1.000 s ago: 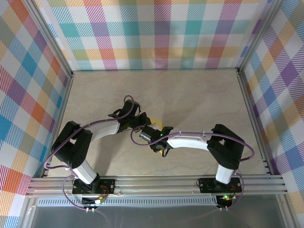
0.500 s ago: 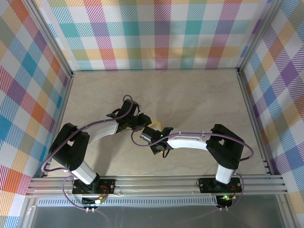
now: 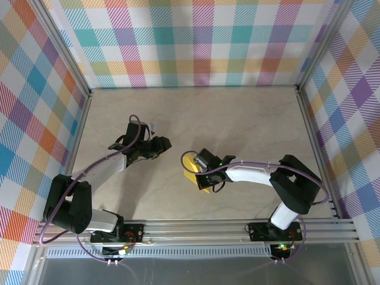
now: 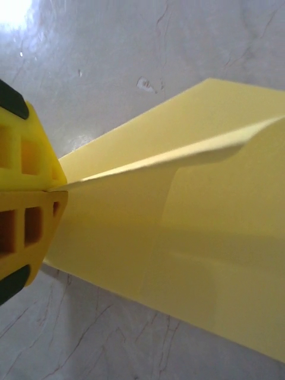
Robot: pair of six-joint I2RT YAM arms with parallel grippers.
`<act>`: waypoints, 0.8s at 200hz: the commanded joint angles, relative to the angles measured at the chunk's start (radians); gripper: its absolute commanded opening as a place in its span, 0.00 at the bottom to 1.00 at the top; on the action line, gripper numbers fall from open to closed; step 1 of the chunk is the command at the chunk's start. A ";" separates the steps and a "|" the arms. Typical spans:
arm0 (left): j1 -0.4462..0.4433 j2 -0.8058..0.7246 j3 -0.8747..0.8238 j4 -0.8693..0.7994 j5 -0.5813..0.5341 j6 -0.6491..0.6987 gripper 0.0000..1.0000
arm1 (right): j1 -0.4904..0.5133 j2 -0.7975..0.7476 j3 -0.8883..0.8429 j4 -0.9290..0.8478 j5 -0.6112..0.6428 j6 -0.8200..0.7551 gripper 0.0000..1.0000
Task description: Fold a paper plane with a square sheet of paper (fold left side to right side)
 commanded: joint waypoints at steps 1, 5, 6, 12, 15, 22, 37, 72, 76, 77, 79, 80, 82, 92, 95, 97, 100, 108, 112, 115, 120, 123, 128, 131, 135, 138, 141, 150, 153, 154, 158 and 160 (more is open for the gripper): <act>-0.002 -0.004 -0.047 0.017 0.083 0.021 0.35 | -0.061 -0.026 -0.054 0.137 -0.237 -0.003 0.00; -0.005 -0.002 -0.052 0.026 0.087 0.017 0.35 | -0.073 -0.026 -0.064 0.160 -0.268 -0.001 0.00; -0.006 -0.001 -0.054 0.028 0.087 0.016 0.35 | -0.075 -0.025 -0.067 0.164 -0.276 0.000 0.00; -0.012 0.002 -0.061 0.039 0.088 0.014 0.36 | -0.095 -0.023 -0.082 0.191 -0.320 0.005 0.00; -0.016 0.005 -0.064 0.045 0.090 0.012 0.36 | -0.103 -0.022 -0.089 0.203 -0.339 0.009 0.00; -0.027 0.011 -0.069 0.055 0.092 0.011 0.37 | -0.122 -0.018 -0.106 0.236 -0.383 0.015 0.00; -0.053 0.027 -0.074 0.070 0.088 0.006 0.38 | -0.157 -0.009 -0.135 0.300 -0.467 0.031 0.00; -0.119 0.071 -0.073 0.111 0.068 -0.017 0.41 | -0.220 0.010 -0.186 0.408 -0.603 0.062 0.00; -0.126 0.077 -0.074 0.117 0.066 -0.022 0.41 | -0.223 0.011 -0.188 0.418 -0.613 0.066 0.00; -0.128 0.078 -0.074 0.119 0.065 -0.022 0.41 | -0.224 0.012 -0.189 0.419 -0.614 0.065 0.00; -0.132 0.081 -0.073 0.122 0.064 -0.024 0.41 | -0.226 0.012 -0.190 0.424 -0.620 0.066 0.00; -0.134 0.083 -0.072 0.122 0.064 -0.024 0.41 | -0.227 0.012 -0.191 0.426 -0.622 0.067 0.00; -0.137 0.085 -0.072 0.125 0.061 -0.025 0.41 | -0.229 0.013 -0.192 0.429 -0.625 0.068 0.00; -0.153 0.099 -0.070 0.132 0.052 -0.030 0.41 | -0.233 0.018 -0.194 0.432 -0.636 0.064 0.00; -0.157 0.104 -0.066 0.133 0.049 -0.030 0.41 | -0.235 0.020 -0.194 0.431 -0.638 0.064 0.00; -0.160 0.107 -0.065 0.134 0.047 -0.031 0.41 | -0.235 0.022 -0.194 0.431 -0.639 0.063 0.00; -0.163 0.112 -0.063 0.134 0.046 -0.032 0.41 | -0.236 0.025 -0.194 0.432 -0.642 0.062 0.00; -0.174 0.126 -0.055 0.136 0.040 -0.034 0.41 | -0.237 0.031 -0.194 0.436 -0.646 0.062 0.00; -0.180 0.133 -0.052 0.138 0.037 -0.035 0.41 | -0.237 0.034 -0.194 0.435 -0.649 0.061 0.00; -0.185 0.138 -0.050 0.138 0.033 -0.036 0.41 | -0.237 0.037 -0.194 0.437 -0.650 0.060 0.00; -0.193 0.148 -0.043 0.140 0.031 -0.037 0.40 | -0.239 0.041 -0.194 0.438 -0.653 0.061 0.00; -0.197 0.154 -0.040 0.140 0.029 -0.038 0.40 | -0.239 0.043 -0.194 0.438 -0.654 0.060 0.00; -0.205 0.162 -0.033 0.140 0.027 -0.038 0.39 | -0.239 0.045 -0.192 0.437 -0.654 0.058 0.00; -0.209 0.166 -0.030 0.139 0.023 -0.038 0.39 | -0.240 0.046 -0.192 0.437 -0.654 0.057 0.00; -0.216 0.174 -0.025 0.139 0.020 -0.038 0.39 | -0.239 0.047 -0.192 0.434 -0.652 0.055 0.00; -0.219 0.178 -0.022 0.139 0.018 -0.038 0.39 | -0.240 0.048 -0.192 0.433 -0.651 0.053 0.00; -0.223 0.184 -0.019 0.139 0.016 -0.038 0.39 | -0.240 0.049 -0.192 0.432 -0.649 0.053 0.00; -0.234 0.198 -0.010 0.139 0.009 -0.038 0.39 | -0.241 0.049 -0.192 0.429 -0.645 0.051 0.00; -0.238 0.203 -0.008 0.138 0.007 -0.038 0.39 | -0.241 0.051 -0.192 0.428 -0.645 0.049 0.00; -0.239 0.204 -0.007 0.140 0.007 -0.038 0.38 | -0.241 0.052 -0.192 0.428 -0.645 0.049 0.00; -0.243 0.211 -0.004 0.141 0.005 -0.038 0.38 | -0.241 0.053 -0.192 0.428 -0.642 0.051 0.00; -0.245 0.214 -0.003 0.141 0.004 -0.039 0.38 | -0.241 0.053 -0.192 0.429 -0.642 0.050 0.00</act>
